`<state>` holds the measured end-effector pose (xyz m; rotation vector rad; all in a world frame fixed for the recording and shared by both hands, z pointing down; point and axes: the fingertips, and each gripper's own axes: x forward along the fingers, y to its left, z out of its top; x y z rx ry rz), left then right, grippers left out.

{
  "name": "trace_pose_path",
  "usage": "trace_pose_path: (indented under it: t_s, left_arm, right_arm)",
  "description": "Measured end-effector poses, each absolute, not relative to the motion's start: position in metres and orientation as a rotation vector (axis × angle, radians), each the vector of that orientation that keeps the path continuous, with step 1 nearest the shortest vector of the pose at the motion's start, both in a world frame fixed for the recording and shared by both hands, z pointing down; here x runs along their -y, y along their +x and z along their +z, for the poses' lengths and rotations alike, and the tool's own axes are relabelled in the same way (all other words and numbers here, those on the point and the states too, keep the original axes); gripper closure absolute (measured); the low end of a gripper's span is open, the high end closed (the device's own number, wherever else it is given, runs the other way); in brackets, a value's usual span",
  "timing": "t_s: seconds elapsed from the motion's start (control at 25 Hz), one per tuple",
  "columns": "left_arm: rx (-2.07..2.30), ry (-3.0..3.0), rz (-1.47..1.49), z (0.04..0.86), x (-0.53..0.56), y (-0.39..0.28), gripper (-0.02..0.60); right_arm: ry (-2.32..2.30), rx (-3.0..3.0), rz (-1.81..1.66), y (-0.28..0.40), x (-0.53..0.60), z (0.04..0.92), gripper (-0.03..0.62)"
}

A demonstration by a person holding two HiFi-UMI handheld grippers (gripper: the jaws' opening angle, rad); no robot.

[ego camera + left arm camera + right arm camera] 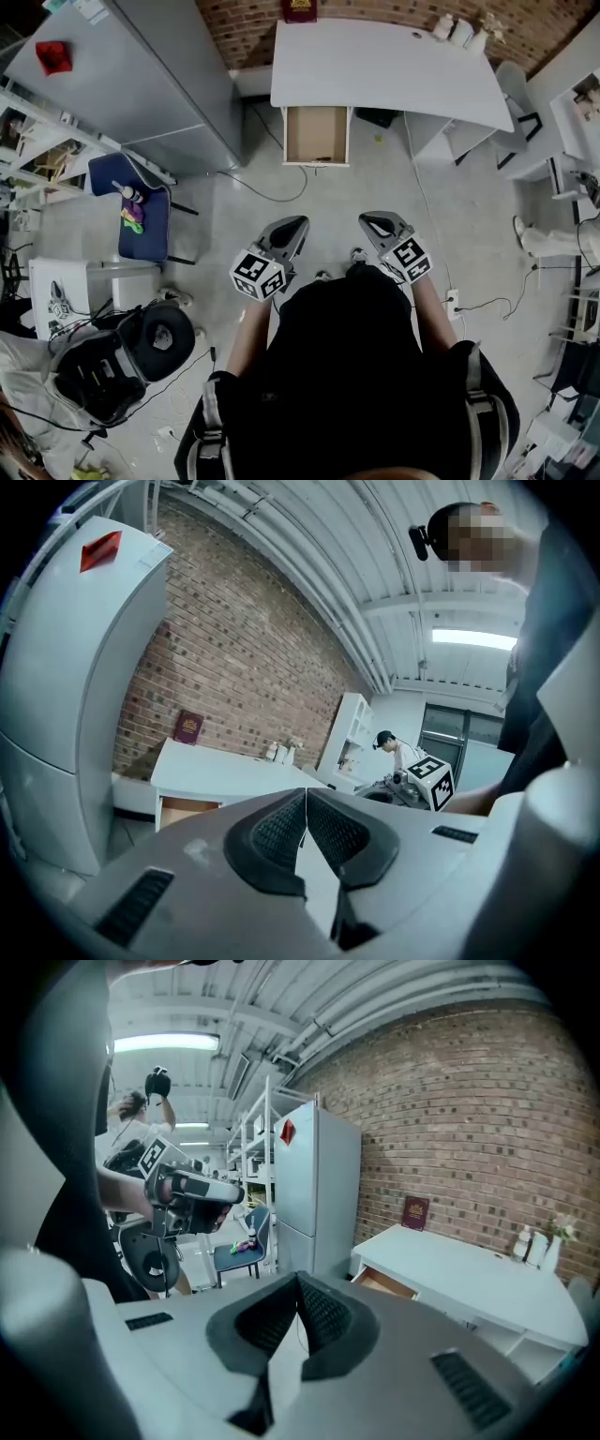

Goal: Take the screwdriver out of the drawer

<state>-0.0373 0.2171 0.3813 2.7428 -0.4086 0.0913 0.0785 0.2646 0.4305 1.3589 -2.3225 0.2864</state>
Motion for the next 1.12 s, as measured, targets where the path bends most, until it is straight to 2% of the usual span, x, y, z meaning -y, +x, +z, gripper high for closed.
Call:
trace_pose_path:
  t_s: [0.68,1.12]
  left_arm:
    - [0.475,2.723,0.102,0.393,-0.214,-0.059,0.565]
    - [0.624,2.666,0.136,0.398,-0.183,-0.045,0.565]
  right_arm:
    - [1.275,2.338,0.274,0.063,-0.244,0.449,0.538]
    - [1.151,2.397,0.312,0.083,-0.2,0.467,0.537]
